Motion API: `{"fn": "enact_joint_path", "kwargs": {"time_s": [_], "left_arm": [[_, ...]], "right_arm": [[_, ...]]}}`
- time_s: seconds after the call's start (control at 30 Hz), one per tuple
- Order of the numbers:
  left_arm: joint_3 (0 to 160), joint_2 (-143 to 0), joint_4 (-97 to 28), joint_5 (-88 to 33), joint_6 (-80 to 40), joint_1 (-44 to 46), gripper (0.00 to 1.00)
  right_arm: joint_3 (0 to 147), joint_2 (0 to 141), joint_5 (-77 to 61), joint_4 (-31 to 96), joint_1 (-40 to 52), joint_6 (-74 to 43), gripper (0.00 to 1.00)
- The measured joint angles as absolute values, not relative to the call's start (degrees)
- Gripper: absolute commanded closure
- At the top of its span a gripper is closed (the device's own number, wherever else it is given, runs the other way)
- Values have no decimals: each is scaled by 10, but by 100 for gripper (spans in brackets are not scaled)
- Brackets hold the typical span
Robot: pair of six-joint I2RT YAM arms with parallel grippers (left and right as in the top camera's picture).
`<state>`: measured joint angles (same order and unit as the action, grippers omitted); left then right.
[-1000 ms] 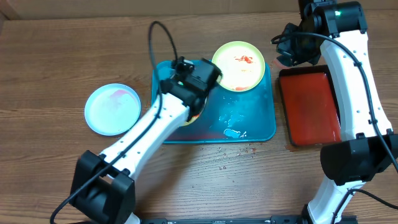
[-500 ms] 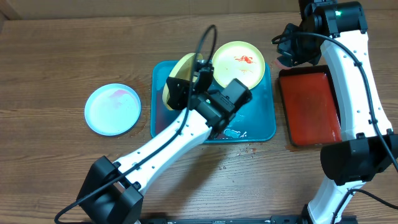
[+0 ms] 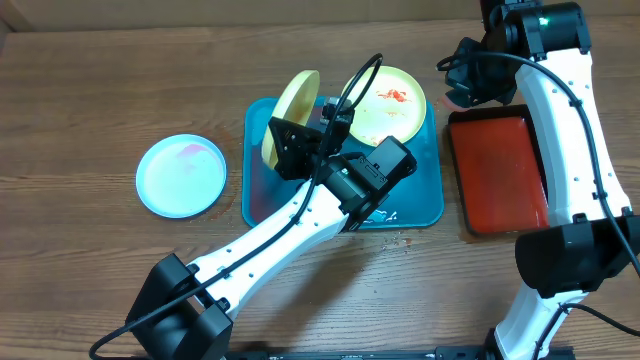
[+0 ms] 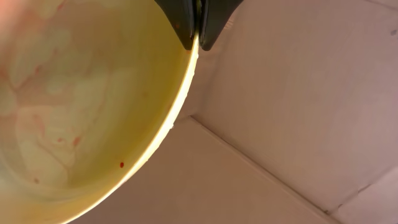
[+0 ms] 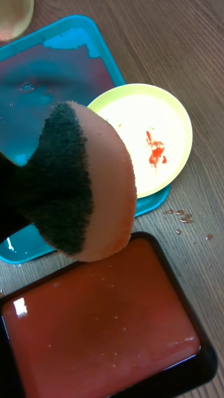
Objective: Clean dirty plates on tray and stack at the side
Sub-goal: 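Lift the yellow plate with the left gripper, tilting it off the tray, then carry the yellow plate left and stack it on the white plate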
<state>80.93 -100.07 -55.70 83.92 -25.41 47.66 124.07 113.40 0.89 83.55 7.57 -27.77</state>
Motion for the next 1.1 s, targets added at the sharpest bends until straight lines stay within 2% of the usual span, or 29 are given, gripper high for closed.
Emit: {"fn": "enact_joint_path", "kwargs": {"time_s": [0.1, 0.23, 0.4, 0.57, 0.77, 0.93, 1.1], "left_arm": [[809, -1001, -562, 769, -256, 475, 96], [809, -1001, -562, 612, -262, 458, 96], [809, -1001, -562, 433, -276, 379, 95], [809, -993, -560, 277, -281, 249, 96], [809, -988, -557, 118, -279, 43, 95], [803, -987, -559, 66, -279, -100, 96], [743, -985, -517, 44, -279, -204, 96]], "right_arm": [[1241, 1134, 9, 835, 76, -277, 96], [1241, 1134, 9, 837, 76, -278, 96], [1241, 1134, 9, 841, 76, -278, 96], [1241, 1134, 9, 845, 76, -277, 96], [1241, 1134, 9, 846, 76, -276, 96], [1241, 1134, 9, 846, 76, -276, 96], [1241, 1134, 9, 846, 76, -276, 96]]}}
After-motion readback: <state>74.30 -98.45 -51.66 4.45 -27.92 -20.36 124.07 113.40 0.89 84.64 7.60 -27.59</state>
